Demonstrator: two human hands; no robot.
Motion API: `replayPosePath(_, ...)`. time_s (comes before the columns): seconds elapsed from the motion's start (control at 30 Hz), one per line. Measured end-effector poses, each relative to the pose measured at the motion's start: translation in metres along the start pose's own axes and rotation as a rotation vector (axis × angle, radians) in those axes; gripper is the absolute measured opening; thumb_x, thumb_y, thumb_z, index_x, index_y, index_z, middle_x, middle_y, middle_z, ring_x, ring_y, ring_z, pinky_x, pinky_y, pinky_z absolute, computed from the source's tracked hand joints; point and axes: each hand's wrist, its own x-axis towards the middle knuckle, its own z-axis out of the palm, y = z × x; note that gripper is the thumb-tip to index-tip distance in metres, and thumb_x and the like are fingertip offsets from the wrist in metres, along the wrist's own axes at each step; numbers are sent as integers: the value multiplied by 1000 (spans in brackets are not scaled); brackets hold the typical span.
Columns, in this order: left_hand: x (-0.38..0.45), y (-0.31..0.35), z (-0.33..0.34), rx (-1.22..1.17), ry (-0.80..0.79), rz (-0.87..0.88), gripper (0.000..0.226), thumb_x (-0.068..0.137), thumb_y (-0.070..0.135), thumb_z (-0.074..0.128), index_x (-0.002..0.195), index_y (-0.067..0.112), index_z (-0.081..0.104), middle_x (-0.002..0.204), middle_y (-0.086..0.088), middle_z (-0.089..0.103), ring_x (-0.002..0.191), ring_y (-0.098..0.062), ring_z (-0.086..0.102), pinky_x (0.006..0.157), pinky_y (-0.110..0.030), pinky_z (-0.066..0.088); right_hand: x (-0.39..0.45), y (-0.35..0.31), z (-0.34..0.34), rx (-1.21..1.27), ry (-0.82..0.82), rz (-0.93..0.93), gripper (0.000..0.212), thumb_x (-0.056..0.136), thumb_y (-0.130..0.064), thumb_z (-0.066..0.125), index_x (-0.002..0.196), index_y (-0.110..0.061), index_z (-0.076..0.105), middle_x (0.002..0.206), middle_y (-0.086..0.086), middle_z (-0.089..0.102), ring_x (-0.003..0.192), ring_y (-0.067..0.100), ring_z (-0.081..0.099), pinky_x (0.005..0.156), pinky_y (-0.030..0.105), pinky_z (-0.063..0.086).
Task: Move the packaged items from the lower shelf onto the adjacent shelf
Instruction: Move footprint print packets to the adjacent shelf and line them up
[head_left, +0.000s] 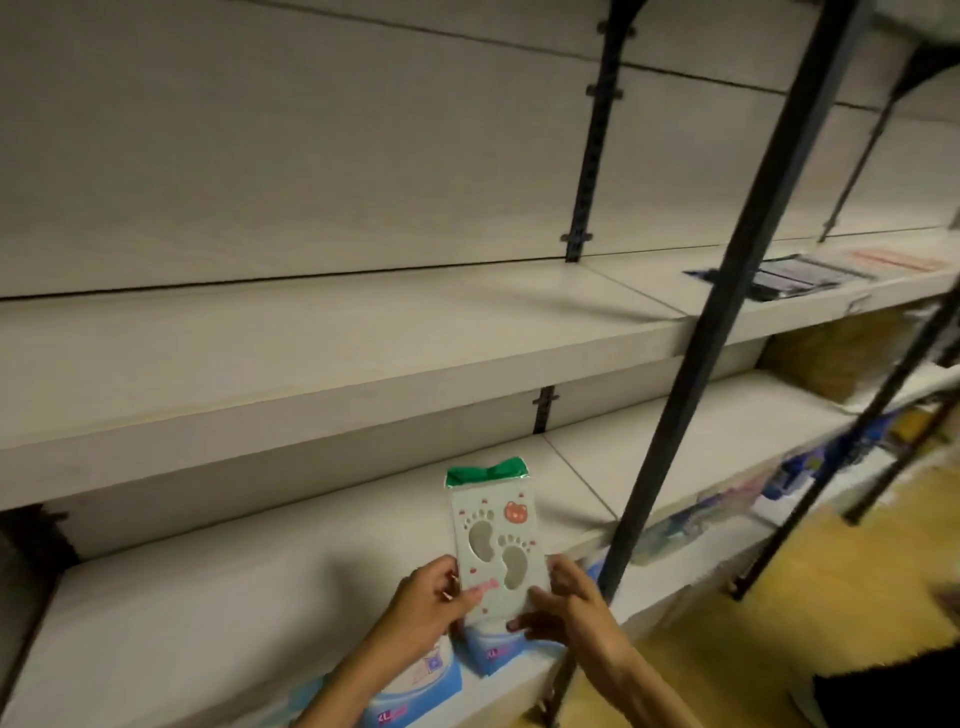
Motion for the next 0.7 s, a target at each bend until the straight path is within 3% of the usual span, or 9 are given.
replayPosePath(0.1,16,31,51,58,-40,61,23,89,34,72,108,25,63,102,6,76,79,-12,73,73,-29,59,-14,-11,-53,8,63,-53,24,96,4,49,118,-4,53,102,26,72,88,47,69,92,59,53)
replayPosePath(0.2,30,68,110,82,-53,127,21,90,32,71,108,30,61,107,8,73,83,-11,71,69,-24,56,-25,-27,-116,14,112,-99,24,96,4,49,118,-3,53,102,24,72,98,53,64,90,58,55)
replayPosePath(0.33,50,116,193,125,-60,214,16,94,29,66,108,29,59,112,9,72,91,-11,71,68,-24,58,-42,-54,-205,13,123,-177,21,97,1,50,117,-6,53,98,19,74,86,39,71,73,36,59)
replayPosePath(0.4,63,137,233,177,-57,255,19,94,37,64,111,30,58,113,12,73,95,-6,72,72,-27,61,-46,-68,-252,-6,134,-219,21,98,3,48,117,-5,52,96,20,74,78,34,71,67,32,58)
replayPosePath(0.53,93,181,306,380,35,324,28,93,53,58,110,31,53,103,13,73,83,-5,70,75,-34,60,-47,-101,-338,-19,123,-282,22,98,3,47,119,-1,50,103,22,72,80,34,71,71,36,59)
replayPosePath(0.7,132,251,369,392,222,373,32,91,49,61,115,30,49,86,8,69,73,-11,67,65,-32,55,-35,-166,-417,-42,76,-351,23,97,1,50,118,-3,57,103,22,72,78,30,69,79,41,58)
